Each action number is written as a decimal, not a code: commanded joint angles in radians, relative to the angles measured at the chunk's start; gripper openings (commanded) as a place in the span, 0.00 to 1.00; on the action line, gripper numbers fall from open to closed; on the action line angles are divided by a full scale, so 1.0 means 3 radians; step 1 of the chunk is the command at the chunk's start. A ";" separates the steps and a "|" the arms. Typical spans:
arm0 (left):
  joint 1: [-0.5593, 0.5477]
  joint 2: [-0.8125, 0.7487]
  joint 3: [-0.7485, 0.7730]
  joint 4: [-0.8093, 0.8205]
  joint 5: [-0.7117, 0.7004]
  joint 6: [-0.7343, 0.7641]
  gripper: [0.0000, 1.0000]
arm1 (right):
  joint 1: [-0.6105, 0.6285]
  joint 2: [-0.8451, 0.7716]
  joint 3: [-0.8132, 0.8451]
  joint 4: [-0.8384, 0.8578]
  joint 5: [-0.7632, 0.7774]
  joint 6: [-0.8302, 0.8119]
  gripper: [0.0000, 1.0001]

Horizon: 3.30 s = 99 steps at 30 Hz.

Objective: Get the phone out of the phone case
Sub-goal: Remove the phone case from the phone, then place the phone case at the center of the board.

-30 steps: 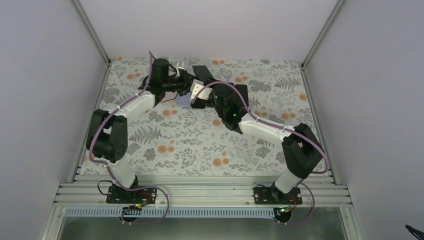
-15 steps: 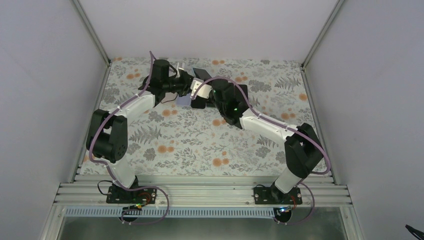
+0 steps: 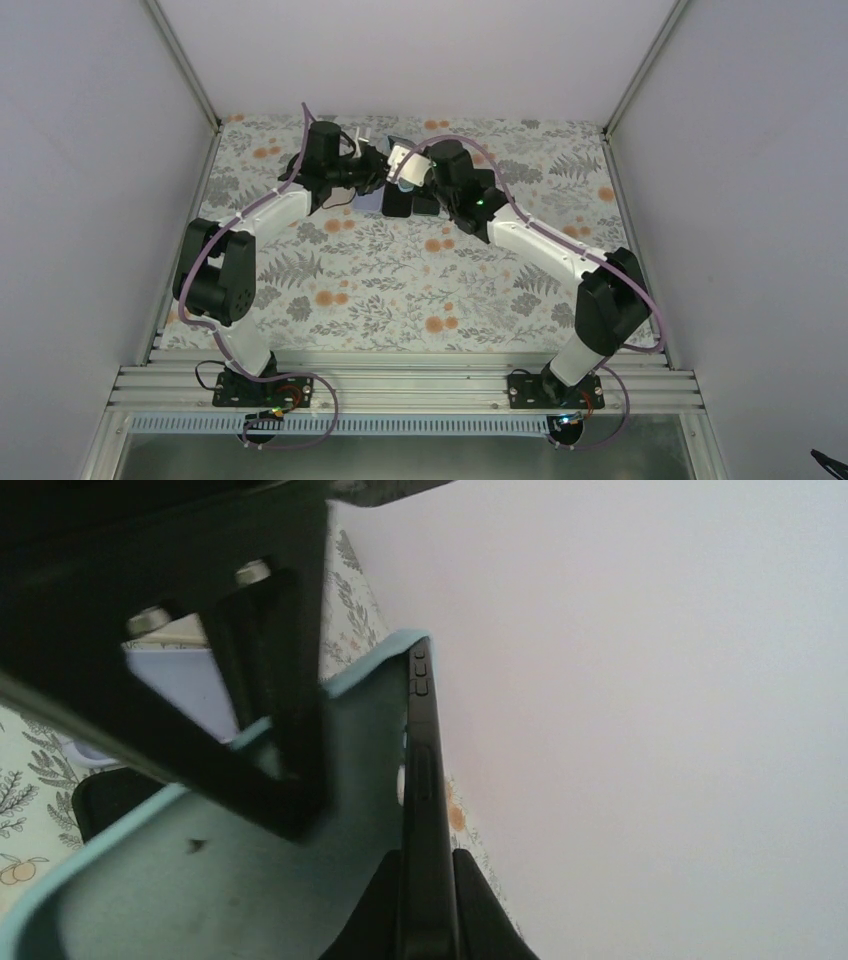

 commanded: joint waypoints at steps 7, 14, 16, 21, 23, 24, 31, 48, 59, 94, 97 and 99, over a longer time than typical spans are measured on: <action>-0.0037 0.0011 -0.0178 -0.0192 -0.0081 0.0210 0.02 | -0.0331 -0.0233 0.0748 -0.0129 -0.0212 0.0768 0.04; -0.0017 0.0013 -0.0110 -0.0367 -0.0224 0.0495 0.02 | -0.0538 -0.0269 0.1008 -0.0495 -0.0556 0.1127 0.04; -0.0004 -0.0002 -0.0064 -0.0443 -0.0308 0.0642 0.02 | -0.0592 -0.0303 0.1057 -0.0606 -0.0660 0.1236 0.04; 0.0028 -0.0039 0.0071 -0.0663 -0.0467 0.1110 0.02 | -0.0792 -0.0447 0.1101 -0.0829 -0.0953 0.1528 0.04; 0.0043 -0.0043 0.0167 -0.0839 -0.0536 0.1354 0.02 | -0.0875 -0.0504 0.1084 -0.0898 -0.1059 0.1628 0.04; 0.0051 -0.0027 0.0233 -0.0951 -0.0568 0.1558 0.02 | -0.0911 -0.0537 0.1055 -0.0917 -0.1096 0.1661 0.04; 0.0161 -0.0086 0.0493 -0.1377 -0.0785 0.2454 0.02 | -0.1064 -0.0685 0.0879 -0.0957 -0.1269 0.1876 0.04; 0.1214 -0.0015 0.0643 -0.2064 -0.0165 0.4164 0.02 | -0.1168 -0.0639 0.0789 -0.0951 -0.1408 0.2045 0.04; 0.1877 0.0885 0.1493 -0.2905 -0.0013 0.4754 0.02 | -0.1180 -0.0632 0.0730 -0.0946 -0.1443 0.2030 0.04; 0.1771 0.2045 0.2097 -0.3242 0.0181 0.4696 0.02 | -0.1282 -0.0723 0.0643 -0.0956 -0.1536 0.2035 0.04; 0.1771 0.2074 0.2094 -0.3239 0.0123 0.4662 0.02 | -0.1284 -0.0721 0.0641 -0.0956 -0.1552 0.2035 0.04; 0.1773 0.2097 0.2063 -0.3221 0.0078 0.4632 0.02 | -0.1287 -0.0731 0.0639 -0.0956 -0.1549 0.2034 0.04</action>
